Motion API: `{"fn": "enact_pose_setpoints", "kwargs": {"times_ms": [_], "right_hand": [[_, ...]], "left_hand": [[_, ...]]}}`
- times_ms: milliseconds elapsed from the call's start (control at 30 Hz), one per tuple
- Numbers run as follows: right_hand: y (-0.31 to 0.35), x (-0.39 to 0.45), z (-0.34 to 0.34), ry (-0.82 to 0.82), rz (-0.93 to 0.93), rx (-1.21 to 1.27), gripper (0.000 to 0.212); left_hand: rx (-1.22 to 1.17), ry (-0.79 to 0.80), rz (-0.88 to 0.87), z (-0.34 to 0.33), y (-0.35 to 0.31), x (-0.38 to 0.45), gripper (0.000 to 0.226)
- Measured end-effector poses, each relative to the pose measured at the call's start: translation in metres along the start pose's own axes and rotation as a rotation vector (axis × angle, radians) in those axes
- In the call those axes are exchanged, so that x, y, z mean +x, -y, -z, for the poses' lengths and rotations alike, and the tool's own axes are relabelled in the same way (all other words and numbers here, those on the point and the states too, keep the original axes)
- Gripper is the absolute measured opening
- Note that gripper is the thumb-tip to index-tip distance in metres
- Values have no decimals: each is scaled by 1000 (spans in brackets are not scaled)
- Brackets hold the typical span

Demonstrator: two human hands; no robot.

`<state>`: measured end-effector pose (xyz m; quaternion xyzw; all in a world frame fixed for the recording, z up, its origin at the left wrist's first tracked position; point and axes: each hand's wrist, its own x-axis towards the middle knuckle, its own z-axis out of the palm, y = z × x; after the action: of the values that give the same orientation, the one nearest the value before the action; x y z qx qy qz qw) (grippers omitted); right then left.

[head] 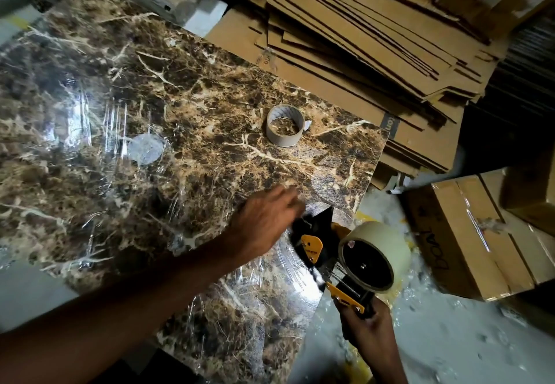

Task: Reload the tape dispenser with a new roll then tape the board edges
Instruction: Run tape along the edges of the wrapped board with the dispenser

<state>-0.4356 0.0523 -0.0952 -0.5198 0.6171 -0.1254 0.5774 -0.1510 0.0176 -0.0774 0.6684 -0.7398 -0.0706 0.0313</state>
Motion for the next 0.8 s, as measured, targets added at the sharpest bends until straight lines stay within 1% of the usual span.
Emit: {"fn": "enact_pose_setpoints", "kwargs": {"times_ms": [67, 133, 200, 233, 267, 300, 333, 367, 433, 467, 533, 633, 767, 800], "right_hand": [[-2, 1, 0, 6, -10, -1, 15], [-4, 1, 4, 11, 4, -19, 14], [-5, 3, 6, 16, 18, -53, 14], [-5, 3, 7, 26, 18, -63, 17], [-4, 2, 9, 36, 19, -61, 21], [-3, 1, 11, 41, 14, -53, 28], [-2, -1, 13, 39, 5, -41, 32], [-1, -3, 15, 38, -14, -22, 29], [-4, -11, 22, 32, -62, 0, 12], [-6, -15, 26, 20, -85, -13, 10], [-14, -24, 35, -21, -104, -40, 16], [-19, -37, 50, -36, -121, -71, 29], [-24, -47, 65, -34, -124, -64, 34], [-20, -50, 67, -10, -135, -43, 36]], "left_hand": [[28, 15, -124, -12, -2, -17, 56], [17, 32, -153, -30, -2, -32, 62], [16, 92, -143, -43, -6, -45, 66], [29, 111, -133, -47, -11, -51, 59], [51, 112, -129, -52, -16, -55, 47], [61, 112, -118, -54, -21, -59, 41], [56, 119, -105, -56, -25, -61, 42], [48, 128, -91, -56, -27, -63, 45], [31, 118, -79, -58, -28, -65, 51], [21, 102, -71, -59, -28, -65, 55], [6, 76, -75, -59, -30, -65, 62], [2, 70, -104, -62, -35, -65, 68], [13, 107, -127, -66, -48, -65, 68], [16, 116, -124, -67, -53, -64, 68]]}}
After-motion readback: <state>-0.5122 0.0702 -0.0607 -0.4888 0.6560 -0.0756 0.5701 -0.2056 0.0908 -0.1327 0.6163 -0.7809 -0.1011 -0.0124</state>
